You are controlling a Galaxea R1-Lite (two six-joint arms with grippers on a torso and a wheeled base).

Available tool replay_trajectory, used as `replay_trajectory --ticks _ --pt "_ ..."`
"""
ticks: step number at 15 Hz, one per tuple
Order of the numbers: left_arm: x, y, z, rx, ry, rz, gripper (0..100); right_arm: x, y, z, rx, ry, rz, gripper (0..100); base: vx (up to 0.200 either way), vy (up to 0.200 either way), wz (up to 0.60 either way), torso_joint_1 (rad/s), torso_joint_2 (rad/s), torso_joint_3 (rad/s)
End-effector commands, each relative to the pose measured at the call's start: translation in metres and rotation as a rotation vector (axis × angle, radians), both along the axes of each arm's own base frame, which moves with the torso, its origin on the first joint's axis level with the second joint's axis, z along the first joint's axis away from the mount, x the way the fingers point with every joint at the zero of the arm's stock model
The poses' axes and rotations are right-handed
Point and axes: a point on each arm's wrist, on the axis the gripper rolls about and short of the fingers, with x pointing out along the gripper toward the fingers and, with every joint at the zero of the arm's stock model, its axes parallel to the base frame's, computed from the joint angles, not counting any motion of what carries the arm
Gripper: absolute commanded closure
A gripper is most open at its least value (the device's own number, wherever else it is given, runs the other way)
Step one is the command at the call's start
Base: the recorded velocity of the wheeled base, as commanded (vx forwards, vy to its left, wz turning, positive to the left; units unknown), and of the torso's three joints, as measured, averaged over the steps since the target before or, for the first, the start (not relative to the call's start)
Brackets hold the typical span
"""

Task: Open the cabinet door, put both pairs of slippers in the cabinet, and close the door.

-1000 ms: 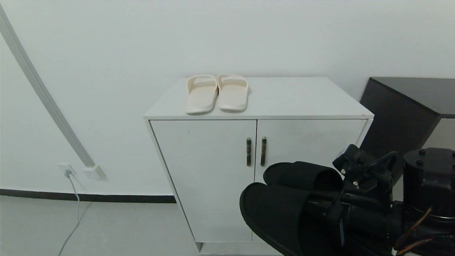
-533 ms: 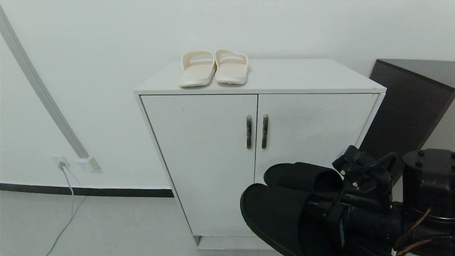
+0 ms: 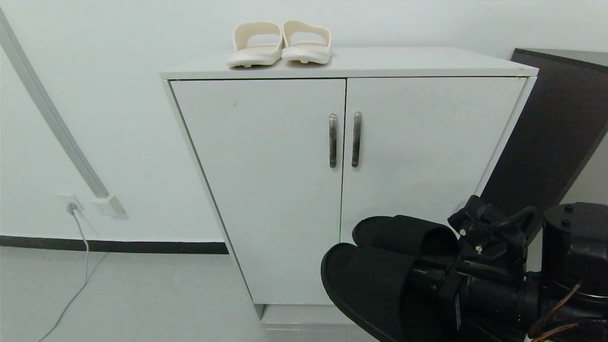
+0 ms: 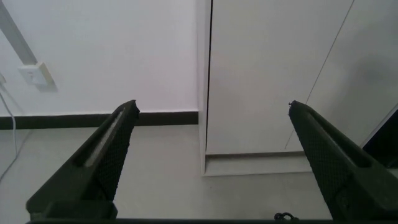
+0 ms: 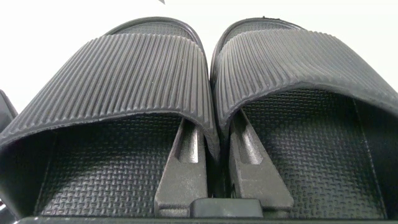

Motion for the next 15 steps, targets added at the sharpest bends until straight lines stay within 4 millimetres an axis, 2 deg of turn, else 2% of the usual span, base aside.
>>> replay_trajectory --ticks 1,3,4,5,6,7,8,10,11,15 --pt "0.0 0.0 0.0 -0.005 0.001 0.001 0 0.0 0.0 -0.001 -0.002 0.002 0.001 100 0.0 0.0 0.0 -0.002 0.37 0.359" --pt "0.0 0.0 0.001 -0.006 -0.002 0.002 0 0.0 0.0 -0.001 -0.003 0.005 0.001 100 0.0 0.0 0.0 -0.005 0.17 0.161" --pt "-0.003 0.0 0.013 -0.023 -0.043 -0.001 0 0.0 0.0 -0.002 -0.004 0.006 -0.001 100 0.0 0.0 0.0 -0.002 0.08 0.041" --pt "-0.007 0.0 0.043 -0.092 -0.08 -0.01 0 0.001 -0.001 -0.001 -0.003 0.005 -0.007 100 0.0 0.0 0.0 0.0 0.0 0.0" --pt "-0.007 0.0 0.048 -0.107 -0.075 -0.014 0 0.002 -0.001 -0.001 -0.003 0.006 -0.007 100 0.0 0.0 0.0 0.0 0.0 0.0" --pt "0.0 -0.001 0.07 -0.125 -0.027 -0.047 0 0.002 -0.002 -0.001 -0.002 0.006 -0.009 100 0.0 0.0 0.0 0.0 0.0 0.0" --pt "0.013 -0.003 0.079 -0.128 0.049 -0.15 0 0.002 -0.002 -0.001 -0.001 0.004 -0.01 100 0.0 0.0 0.0 0.0 0.0 0.0" --pt "0.027 -0.005 0.09 -0.131 0.084 -0.275 0 0.002 -0.002 -0.001 0.0 0.003 -0.01 100 0.0 0.0 0.0 0.0 0.0 0.0" --pt "0.042 -0.008 0.103 -0.135 0.098 -0.371 0 0.001 -0.003 -0.001 0.001 0.005 -0.008 100 0.0 0.0 0.0 0.0 0.0 0.0" --pt "0.088 -0.015 0.132 -0.139 0.101 -0.535 0 -0.002 -0.004 -0.002 0.005 0.015 0.033 100 0.0 0.0 0.0 0.0 0.0 0.0"
